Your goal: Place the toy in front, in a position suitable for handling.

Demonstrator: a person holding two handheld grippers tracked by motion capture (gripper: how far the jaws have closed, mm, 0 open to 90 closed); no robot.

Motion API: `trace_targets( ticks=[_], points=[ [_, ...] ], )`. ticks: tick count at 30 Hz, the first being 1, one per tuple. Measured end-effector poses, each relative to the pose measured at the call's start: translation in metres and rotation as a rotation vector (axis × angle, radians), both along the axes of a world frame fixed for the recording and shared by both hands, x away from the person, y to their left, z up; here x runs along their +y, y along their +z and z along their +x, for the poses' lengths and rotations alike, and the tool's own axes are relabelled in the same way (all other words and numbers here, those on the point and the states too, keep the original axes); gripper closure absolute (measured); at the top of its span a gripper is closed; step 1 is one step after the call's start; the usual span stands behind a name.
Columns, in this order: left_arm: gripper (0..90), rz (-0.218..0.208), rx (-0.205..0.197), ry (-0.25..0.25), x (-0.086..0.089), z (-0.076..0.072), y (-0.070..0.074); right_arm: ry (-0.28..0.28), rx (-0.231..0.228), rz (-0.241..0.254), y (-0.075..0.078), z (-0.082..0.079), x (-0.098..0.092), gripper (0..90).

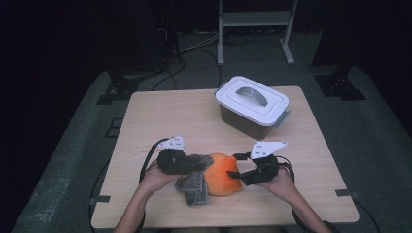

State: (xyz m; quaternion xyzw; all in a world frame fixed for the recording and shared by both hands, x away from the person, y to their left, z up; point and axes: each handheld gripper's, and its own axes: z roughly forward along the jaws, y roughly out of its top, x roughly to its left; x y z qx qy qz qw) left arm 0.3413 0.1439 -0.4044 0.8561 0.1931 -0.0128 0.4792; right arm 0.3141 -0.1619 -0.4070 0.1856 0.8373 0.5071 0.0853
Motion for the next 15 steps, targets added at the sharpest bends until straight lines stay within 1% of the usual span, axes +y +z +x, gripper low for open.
trace_targets(
  ticks=[1, 2, 4, 5, 6, 7, 8, 10, 11, 12, 15],
  points=[
    [77.6, -0.008, -0.001, -0.005, -0.003, -0.001, 0.001, -0.001, -0.009, 0.012, 0.003, -0.001, 0.000, 32.5],
    [77.7, -0.004, -0.006, -0.011, -0.005, -0.002, 0.001, -0.006, -0.031, 0.009, 0.005, -0.003, 0.001, 32.4],
    [77.6, -0.019, -0.004, -0.022, -0.010, -0.004, 0.003, 0.002, -0.050, -0.007, 0.007, -0.006, 0.005, 32.4],
    [77.6, -0.021, -0.002, -0.036, -0.012, -0.005, 0.004, 0.008, -0.048, -0.014, 0.007, -0.007, 0.008, 32.4],
    [77.6, -0.017, -0.006, -0.047, -0.015, -0.007, 0.004, 0.007, -0.048, -0.036, 0.005, -0.008, 0.012, 32.5],
    [77.6, -0.002, -0.012, -0.047, -0.016, -0.008, 0.004, 0.007, -0.049, -0.063, 0.002, -0.008, 0.016, 32.5],
    [77.6, 0.007, -0.013, -0.046, -0.016, -0.008, 0.004, 0.005, -0.047, -0.074, -0.001, -0.008, 0.018, 33.7],
    [77.7, 0.001, -0.001, -0.042, -0.012, -0.006, 0.003, 0.017, -0.032, -0.067, -0.004, -0.008, 0.017, 38.2],
    [77.6, 0.015, -0.004, -0.028, -0.010, -0.005, 0.002, 0.028, -0.031, -0.077, -0.004, -0.007, 0.016, 40.3],
    [77.6, 0.027, -0.007, -0.018, -0.008, -0.003, 0.001, 0.036, -0.034, -0.088, -0.004, -0.007, 0.014, 41.2],
    [77.6, 0.025, 0.020, -0.010, -0.005, -0.001, -0.005, 0.053, -0.003, -0.082, -0.006, -0.005, 0.007, 41.3]
  ],
)
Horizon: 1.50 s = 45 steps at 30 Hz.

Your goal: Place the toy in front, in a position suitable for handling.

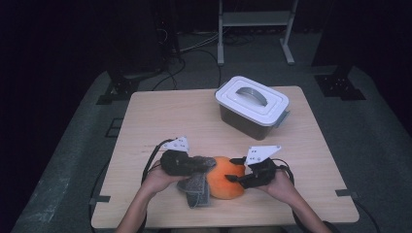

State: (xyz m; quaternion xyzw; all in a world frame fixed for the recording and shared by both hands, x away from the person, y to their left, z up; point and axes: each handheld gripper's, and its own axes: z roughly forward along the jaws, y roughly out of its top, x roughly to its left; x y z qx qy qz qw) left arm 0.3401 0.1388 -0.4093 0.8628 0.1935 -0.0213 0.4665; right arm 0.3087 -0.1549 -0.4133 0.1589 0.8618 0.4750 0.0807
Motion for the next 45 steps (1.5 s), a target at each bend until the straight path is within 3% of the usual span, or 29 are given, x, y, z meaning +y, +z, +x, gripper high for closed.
trace_targets(
  ticks=[3, 6, 8, 9, 11, 13, 17, 19, 21, 25, 30, 33, 36, 39, 42, 45],
  points=[
    [77.6, -0.010, 0.008, -0.018, -0.003, -0.001, -0.001, 0.001, 0.036, 0.005, 0.002, 0.003, -0.006, 34.8],
    [77.7, -0.018, 0.004, -0.045, -0.006, -0.003, 0.001, -0.029, 0.091, -0.027, 0.003, 0.010, -0.006, 21.8],
    [77.7, -0.017, 0.002, -0.050, -0.008, -0.004, 0.001, -0.018, 0.140, -0.022, -0.002, 0.013, -0.005, 24.5],
    [77.7, -0.012, -0.002, -0.045, -0.009, -0.004, 0.001, -0.010, 0.159, -0.018, -0.005, 0.013, -0.004, 30.3],
    [77.8, -0.012, -0.007, -0.038, -0.008, -0.003, 0.002, 0.007, 0.124, -0.025, -0.005, 0.011, -0.003, 42.6],
    [77.8, -0.019, -0.024, -0.025, -0.006, -0.003, 0.006, 0.014, 0.052, -0.020, -0.001, 0.009, -0.002, 49.6],
    [77.8, -0.075, -0.073, 0.007, -0.001, -0.004, 0.016, 0.040, -0.114, -0.010, 0.005, 0.002, 0.003, 52.2],
    [77.8, -0.055, -0.076, 0.009, -0.002, -0.003, 0.014, 0.055, -0.159, -0.014, 0.007, 0.001, 0.005, 52.0],
    [77.8, -0.024, -0.053, 0.003, -0.004, -0.002, 0.005, 0.074, -0.152, -0.040, 0.004, 0.003, 0.005, 51.7],
    [77.8, 0.006, -0.033, -0.007, -0.003, -0.002, 0.001, 0.083, -0.108, -0.032, 0.000, 0.009, -0.004, 49.6],
    [77.9, -0.008, -0.007, -0.046, -0.010, -0.006, 0.000, 0.025, 0.053, 0.010, 0.002, 0.017, -0.012, 32.4],
    [77.8, -0.009, 0.011, -0.103, -0.017, -0.010, 0.000, 0.008, 0.118, 0.039, 0.005, 0.016, -0.013, 29.3],
    [77.8, 0.009, -0.007, -0.123, -0.022, -0.014, 0.004, 0.008, 0.095, 0.019, -0.001, 0.017, -0.012, 39.0],
    [77.8, -0.014, -0.028, -0.117, -0.020, -0.014, 0.010, 0.029, 0.065, 0.016, -0.004, 0.015, -0.014, 47.5],
    [77.8, -0.041, -0.053, -0.103, -0.021, -0.015, 0.015, 0.063, 0.033, 0.011, -0.004, 0.011, -0.011, 49.2],
    [77.9, -0.008, -0.065, -0.096, -0.021, -0.014, 0.013, 0.079, 0.015, -0.002, -0.003, 0.010, -0.010, 50.5]
  ],
)
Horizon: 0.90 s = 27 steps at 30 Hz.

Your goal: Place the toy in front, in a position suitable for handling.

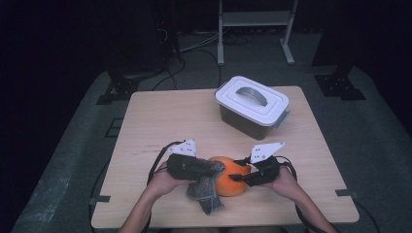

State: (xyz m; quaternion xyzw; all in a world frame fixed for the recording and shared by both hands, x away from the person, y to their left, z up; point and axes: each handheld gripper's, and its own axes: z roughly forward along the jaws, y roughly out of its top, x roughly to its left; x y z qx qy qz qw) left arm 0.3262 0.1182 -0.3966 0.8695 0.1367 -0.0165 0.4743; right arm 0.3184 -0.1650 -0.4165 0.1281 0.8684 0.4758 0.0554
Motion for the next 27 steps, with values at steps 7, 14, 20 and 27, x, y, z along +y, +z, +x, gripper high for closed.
trace_targets(
  ticks=[7, 14, 20, 27],
  points=[
    [77.7, 0.081, 0.025, 0.078, 0.021, 0.012, -0.014, 0.032, -0.031, -0.015, 0.001, 0.004, -0.011, 51.9],
    [77.7, 0.029, 0.058, 0.035, 0.015, 0.009, -0.013, -0.010, 0.045, 0.010, 0.003, 0.008, -0.011, 37.5],
    [77.7, 0.049, 0.071, -0.038, 0.008, 0.003, -0.008, 0.000, 0.098, 0.007, 0.004, 0.008, -0.011, 37.7],
    [77.7, -0.033, 0.027, -0.019, 0.005, 0.000, 0.005, 0.074, 0.018, -0.001, 0.001, 0.000, -0.003, 50.1]
  ],
)
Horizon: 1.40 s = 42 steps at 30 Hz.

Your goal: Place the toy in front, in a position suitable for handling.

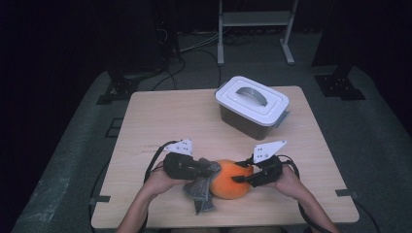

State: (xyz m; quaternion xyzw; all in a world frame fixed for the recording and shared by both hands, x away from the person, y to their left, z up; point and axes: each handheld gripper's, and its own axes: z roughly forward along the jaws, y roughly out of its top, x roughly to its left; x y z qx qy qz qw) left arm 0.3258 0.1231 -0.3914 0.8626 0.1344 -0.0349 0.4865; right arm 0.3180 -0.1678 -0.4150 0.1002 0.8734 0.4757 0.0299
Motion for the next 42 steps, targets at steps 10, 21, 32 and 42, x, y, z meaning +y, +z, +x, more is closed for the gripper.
trace_targets(
  ticks=[10, 21, 32, 42],
  points=[
    [77.8, 0.076, 0.039, 0.055, 0.015, 0.011, -0.021, 0.011, -0.059, -0.031, 0.004, 0.001, -0.005, 53.4],
    [77.8, 0.033, 0.020, 0.001, 0.005, 0.005, -0.012, -0.028, -0.078, 0.003, 0.003, 0.003, -0.001, 43.9],
    [77.8, 0.055, 0.019, 0.026, 0.011, 0.008, -0.016, -0.084, 0.039, 0.010, 0.004, 0.008, -0.015, 41.2],
    [77.9, 0.029, -0.035, 0.078, 0.010, 0.006, -0.008, -0.080, -0.093, 0.051, 0.007, 0.001, 0.000, 47.5]
  ],
)
